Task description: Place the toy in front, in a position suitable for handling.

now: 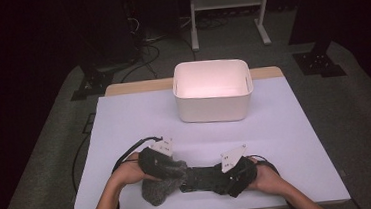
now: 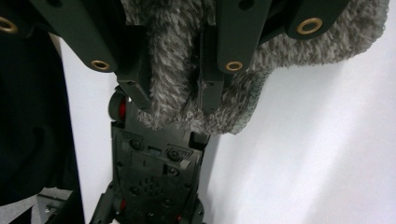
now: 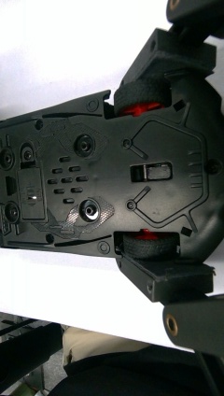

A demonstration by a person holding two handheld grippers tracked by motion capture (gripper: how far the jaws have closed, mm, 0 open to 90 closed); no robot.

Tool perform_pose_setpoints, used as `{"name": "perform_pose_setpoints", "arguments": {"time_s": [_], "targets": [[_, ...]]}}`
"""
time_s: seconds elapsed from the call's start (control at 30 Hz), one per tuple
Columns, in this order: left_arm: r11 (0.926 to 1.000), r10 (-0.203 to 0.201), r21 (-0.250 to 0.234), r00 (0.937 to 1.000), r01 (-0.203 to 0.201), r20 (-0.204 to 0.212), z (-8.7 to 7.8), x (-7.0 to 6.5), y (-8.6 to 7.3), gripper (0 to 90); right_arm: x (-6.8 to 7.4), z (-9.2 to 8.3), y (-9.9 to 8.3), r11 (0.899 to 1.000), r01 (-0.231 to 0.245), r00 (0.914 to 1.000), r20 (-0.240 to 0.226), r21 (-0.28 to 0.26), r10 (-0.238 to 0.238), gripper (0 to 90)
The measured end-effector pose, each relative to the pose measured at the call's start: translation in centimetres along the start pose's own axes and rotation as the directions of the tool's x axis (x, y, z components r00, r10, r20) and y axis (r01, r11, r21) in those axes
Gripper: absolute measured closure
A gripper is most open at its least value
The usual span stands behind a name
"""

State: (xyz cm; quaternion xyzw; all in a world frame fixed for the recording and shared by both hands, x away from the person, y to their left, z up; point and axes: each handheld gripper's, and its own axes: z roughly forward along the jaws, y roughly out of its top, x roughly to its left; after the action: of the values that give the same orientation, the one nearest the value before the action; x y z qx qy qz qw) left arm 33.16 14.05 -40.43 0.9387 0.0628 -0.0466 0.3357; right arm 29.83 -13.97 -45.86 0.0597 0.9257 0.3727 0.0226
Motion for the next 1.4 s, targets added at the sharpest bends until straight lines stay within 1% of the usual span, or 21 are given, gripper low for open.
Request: {"name": "perform_pose_setpoints", "arguments": {"time_s": [0.07,0.1,0.27,0.3,0.33,0.37,0.43,0.5,0.67,0.77,0.87,0.9,0.97,1.0,1.07,1.13,1.17,1.23,1.27,1.37,1.4], "targets": [[0.9999,0.004,-0.015,0.9999,-0.004,0.015,0.2,-0.2,0.4,70.3,0.0,0.0,0.0,1.0,-0.002,1.0,-0.001,-0.002,0.002,22.8],[0.9999,0.01,-0.012,0.9998,-0.01,0.02,0.4,-0.2,0.7,70.2,0.0,0.1,0.1,1.0,-0.005,1.0,-0.001,-0.002,0.005,22.8],[0.998,0.059,0.023,0.9976,-0.06,0.035,2.2,-0.1,3.4,69.9,-0.2,0.7,0.8,1.0,-0.002,1.0,-0.01,-0.002,0.002,22.8],[0.997,0.071,0.03,0.9968,-0.072,0.037,2.6,-0.1,3.9,69.8,-0.1,0.9,1.0,1.0,-0.01,0.9999,-0.011,-0.005,0.01,22.8],[0.9958,0.082,0.037,0.9959,-0.083,0.039,3.0,-0.1,4.5,69.7,-0.2,1.0,1.1,1.0,-0.001,1.0,-0.007,-0.003,0.001,22.8],[0.9956,0.082,0.042,0.9957,-0.084,0.042,3.4,-0.1,4.9,69.7,-0.1,1.1,1.2,1.0,0.0,1.0,-0.005,-0.002,0.0,22.8],[0.9937,0.095,0.055,0.9942,-0.098,0.051,4.2,-0.2,5.5,69.7,-0.1,1.1,1.1,1.0,-0.008,0.9999,-0.009,-0.003,0.008,22.6],[0.9944,0.092,0.046,0.9939,-0.095,0.06,4.5,-0.2,5.6,69.7,-0.1,1.1,1.0,1.0,-0.021,0.9997,-0.012,-0.012,0.021,22.4],[0.9952,0.08,0.052,0.9961,-0.082,0.035,3.8,-0.1,4.6,70.2,0.0,0.9,1.2,1.0,-0.019,0.9998,0.007,0.003,0.019,20.5],[0.9965,0.068,0.047,0.9972,-0.07,0.028,3.3,-0.2,3.9,70.2,-0.2,-0.1,0.8,0.999,-0.028,0.9995,0.012,-0.018,0.029,20.3],[0.9981,0.056,0.023,0.9979,-0.056,0.032,2.9,-0.3,3.2,70.2,-0.4,-1.3,0.1,0.997,-0.065,0.9979,0.002,-0.045,0.065,22.3],[0.9983,0.055,0.017,0.998,-0.056,0.032,2.8,-0.3,3.0,70.2,-0.3,-1.3,0.0,0.996,-0.076,0.9971,-0.001,-0.048,0.076,22.3],[0.9981,0.057,0.023,0.9981,-0.057,0.026,2.5,-0.5,2.9,70.3,-0.1,-1.3,0.1,0.997,-0.068,0.9976,0.01,-0.04,0.068,22.5],[0.9971,0.068,0.033,0.9975,-0.069,0.019,2.3,-0.6,2.9,70.5,-0.1,-1.3,0.1,0.998,-0.056,0.9983,0.015,-0.038,0.057,22.6],[0.9975,0.063,0.032,0.998,-0.063,0.01,1.5,-0.6,2.8,70.9,-0.1,-1.3,0.2,0.998,-0.05,0.9986,0.015,-0.029,0.051,22.7],[0.9988,0.05,-0.002,0.9987,-0.05,-0.007,0.5,-0.6,2.7,70.7,-0.3,-1.3,0.1,0.998,-0.056,0.9984,0.007,-0.035,0.057,22.7],[0.9986,0.046,-0.027,0.9989,-0.046,-0.003,0.0,-0.6,2.7,70.8,-0.4,-1.2,0.1,0.997,-0.066,0.9978,0.0,-0.041,0.066,22.7],[0.9963,0.057,-0.065,0.9983,-0.056,0.012,-0.5,-0.7,3.2,70.9,-0.5,-1.2,0.1,0.997,-0.064,0.998,-0.005,-0.05,0.064,22.7],[0.9955,0.072,-0.062,0.9972,-0.071,0.016,-0.4,-0.9,3.7,71.3,-0.5,-1.1,0.2,0.997,-0.058,0.9983,-0.004,-0.049,0.058,22.8],[0.9931,0.116,-0.021,0.9928,-0.115,0.032,0.8,-1.3,5.3,71.8,-0.3,-0.6,0.6,0.999,-0.034,0.9994,0.002,-0.037,0.034,22.8],[0.9923,0.123,-0.023,0.9914,-0.122,0.045,1.1,-1.3,5.6,72.1,-0.2,-0.3,0.7,0.999,-0.032,0.9995,0.002,-0.028,0.032,22.8]]}}
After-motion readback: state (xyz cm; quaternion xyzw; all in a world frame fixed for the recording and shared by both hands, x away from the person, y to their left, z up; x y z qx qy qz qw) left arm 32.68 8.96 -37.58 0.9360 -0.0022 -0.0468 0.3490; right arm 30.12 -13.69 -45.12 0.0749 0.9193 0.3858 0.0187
